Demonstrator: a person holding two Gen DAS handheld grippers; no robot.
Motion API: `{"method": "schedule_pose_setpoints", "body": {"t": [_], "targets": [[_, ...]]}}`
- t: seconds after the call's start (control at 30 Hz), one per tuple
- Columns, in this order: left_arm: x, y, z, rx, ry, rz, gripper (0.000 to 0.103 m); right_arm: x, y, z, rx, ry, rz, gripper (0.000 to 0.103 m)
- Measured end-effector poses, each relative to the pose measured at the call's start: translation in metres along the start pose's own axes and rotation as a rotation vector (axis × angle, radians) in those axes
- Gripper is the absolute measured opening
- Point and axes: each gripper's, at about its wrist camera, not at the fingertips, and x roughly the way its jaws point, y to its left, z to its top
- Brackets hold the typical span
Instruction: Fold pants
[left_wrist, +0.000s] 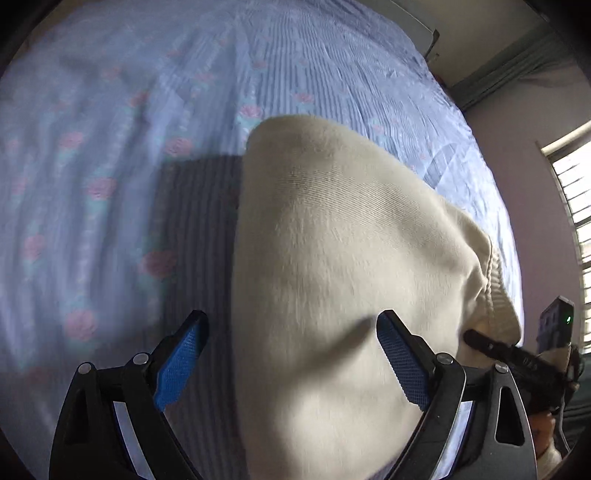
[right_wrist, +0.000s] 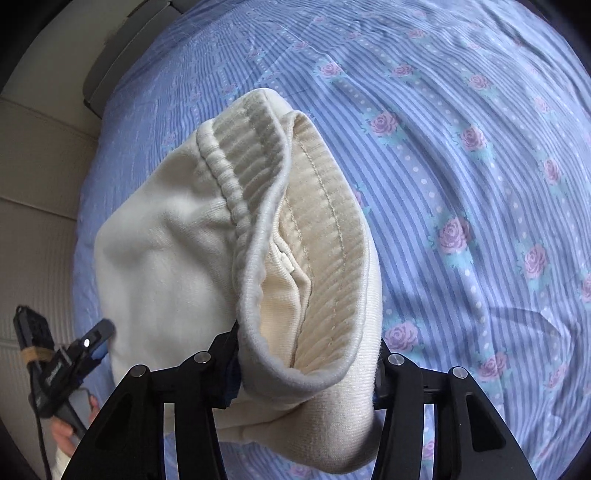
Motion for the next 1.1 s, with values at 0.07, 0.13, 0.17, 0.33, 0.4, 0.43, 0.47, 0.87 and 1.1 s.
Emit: {"method": "schedule_pose_setpoints", "body": {"t": [0.07, 0.13, 0.17, 0.33, 0.4, 0.43, 0.47, 0.87, 1.1], "targets": [[0.01, 0.002, 0.006, 0.004, 0.016, -0.053, 0.092, 0.003, 0.002, 0.003, -0.007, -0.002, -0.014, 0.052], [0.016, 0.0, 0.014, 0.035, 0.031, -0.117, 0.091, 0.008, 0.002, 0.007, -0.006, -0.003, -0.017, 0.053], [0.02, -0.001, 0.019, 0.051, 0.045, -0.148, 0.091, 0.005, 0.003, 0.004, -0.008, -0.003, -0.016, 0.054], [0.021, -0.008, 0.029, 0.054, 0.109, -0.265, 0.09, 0.017, 0.005, 0.007, -0.018, -0.01, -0.007, 0.06], [0.015, -0.01, 0.027, 0.077, 0.101, -0.316, 0.089, 0.023, 0.006, 0.01, -0.019, -0.006, 0.003, 0.065], [0.017, -0.01, 0.028, 0.087, 0.106, -0.307, 0.084, 0.027, 0.006, 0.012, -0.018, -0.004, 0.011, 0.068], [0.021, -0.007, 0.029, 0.088, 0.12, -0.291, 0.076, 0.031, 0.007, 0.014, -0.019, -0.003, 0.016, 0.069], [0.02, -0.018, 0.032, -0.025, 0.162, -0.18, 0.039, 0.021, 0.024, 0.015, -0.095, -0.034, 0.023, 0.045], [-0.013, -0.047, 0.018, -0.027, 0.096, -0.135, 0.032, -0.031, 0.052, 0.009, -0.198, -0.09, 0.102, 0.039]]}}
